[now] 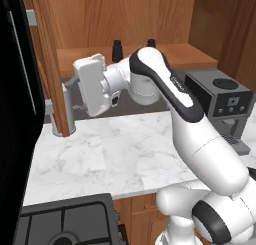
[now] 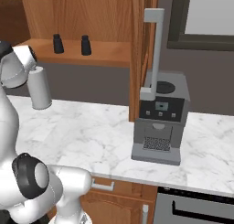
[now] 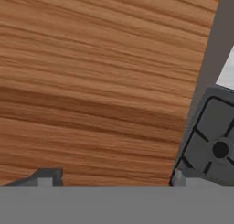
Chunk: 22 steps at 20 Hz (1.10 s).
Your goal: Move the shaker and shaker from the cabinet to the dining counter.
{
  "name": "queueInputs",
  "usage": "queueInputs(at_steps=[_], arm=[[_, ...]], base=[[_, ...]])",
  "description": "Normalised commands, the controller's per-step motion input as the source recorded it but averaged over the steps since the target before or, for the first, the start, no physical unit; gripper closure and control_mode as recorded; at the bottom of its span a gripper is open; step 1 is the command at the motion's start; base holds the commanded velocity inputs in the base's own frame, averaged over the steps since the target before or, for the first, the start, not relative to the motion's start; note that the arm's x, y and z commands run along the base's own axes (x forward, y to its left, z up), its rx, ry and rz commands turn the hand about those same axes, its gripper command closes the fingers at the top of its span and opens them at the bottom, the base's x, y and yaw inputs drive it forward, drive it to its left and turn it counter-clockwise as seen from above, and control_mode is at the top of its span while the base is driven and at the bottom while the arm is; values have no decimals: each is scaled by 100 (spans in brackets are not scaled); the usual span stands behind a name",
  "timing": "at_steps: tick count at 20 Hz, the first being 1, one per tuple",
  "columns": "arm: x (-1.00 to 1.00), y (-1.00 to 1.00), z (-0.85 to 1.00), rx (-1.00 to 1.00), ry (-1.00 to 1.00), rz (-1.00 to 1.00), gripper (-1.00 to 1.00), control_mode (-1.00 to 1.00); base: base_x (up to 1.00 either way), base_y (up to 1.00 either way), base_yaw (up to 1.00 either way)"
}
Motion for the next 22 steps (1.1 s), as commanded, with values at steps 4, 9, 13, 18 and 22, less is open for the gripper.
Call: queueInputs(at_steps=[4, 9, 13, 18, 22], arm=[[0, -60, -1, -22, -13, -28, -100, -100], [0, -72, -6, -28, -12, -28, -100, -100], [32, -45, -23, -29, -7, -19, -100, -100], [23, -52, -25, -24, -5, -18, -100, -100], [12, -58, -7, -23, -5, -16, -100, -100]], base=[[0, 0, 0], [0, 0, 0], [0, 0, 0], [0, 0, 0], [0, 0, 0]])
